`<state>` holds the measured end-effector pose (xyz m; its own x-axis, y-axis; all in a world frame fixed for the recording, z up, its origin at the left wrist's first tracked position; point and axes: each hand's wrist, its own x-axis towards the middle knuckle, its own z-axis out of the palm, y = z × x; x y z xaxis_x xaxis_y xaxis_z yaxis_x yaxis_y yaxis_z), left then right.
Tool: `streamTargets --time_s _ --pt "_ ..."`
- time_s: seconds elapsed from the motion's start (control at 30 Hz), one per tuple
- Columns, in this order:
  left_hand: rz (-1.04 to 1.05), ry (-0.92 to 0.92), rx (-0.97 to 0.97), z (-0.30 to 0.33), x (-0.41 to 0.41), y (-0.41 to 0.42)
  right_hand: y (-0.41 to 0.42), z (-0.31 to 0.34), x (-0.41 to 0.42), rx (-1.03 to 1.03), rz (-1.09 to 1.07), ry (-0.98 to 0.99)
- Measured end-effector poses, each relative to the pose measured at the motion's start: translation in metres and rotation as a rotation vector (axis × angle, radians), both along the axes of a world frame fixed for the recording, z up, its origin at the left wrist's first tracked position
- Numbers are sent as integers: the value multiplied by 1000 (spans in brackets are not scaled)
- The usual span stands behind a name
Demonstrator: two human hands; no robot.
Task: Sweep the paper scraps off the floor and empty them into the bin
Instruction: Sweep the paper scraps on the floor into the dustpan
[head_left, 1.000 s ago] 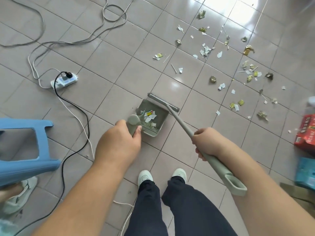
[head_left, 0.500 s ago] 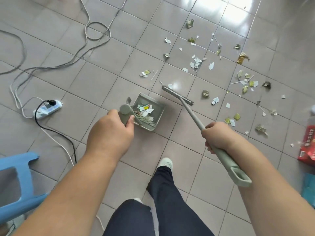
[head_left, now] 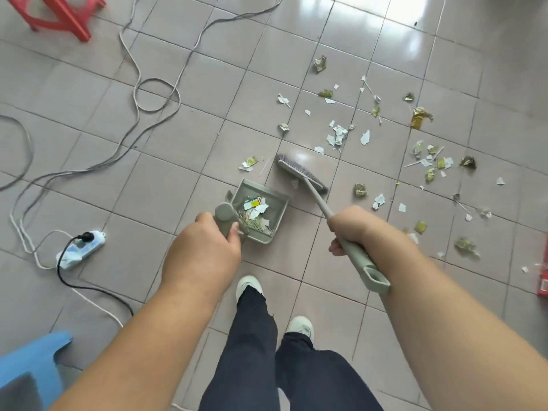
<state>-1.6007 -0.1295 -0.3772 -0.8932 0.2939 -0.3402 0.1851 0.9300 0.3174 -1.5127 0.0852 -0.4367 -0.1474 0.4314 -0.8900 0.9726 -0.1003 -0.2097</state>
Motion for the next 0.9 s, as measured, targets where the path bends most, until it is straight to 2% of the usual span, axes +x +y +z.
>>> streamTargets --time_s 0.23,0.37,0.57,0.77,0.9 --pt "-29 -53 -31 0 -34 13 3 -13 -44 -30 21 3" --pt "-37 -66 -27 1 -40 25 1 -13 -58 -104 14 -83" --pt "-43 -73 -38 4 -42 40 -10 -2 -55 -164 177 -103" --pt "-8 -98 -36 5 -41 40 21 39 -36 -128 172 -9" --pt "13 -125 -32 4 -41 38 33 35 -46 -72 169 20"
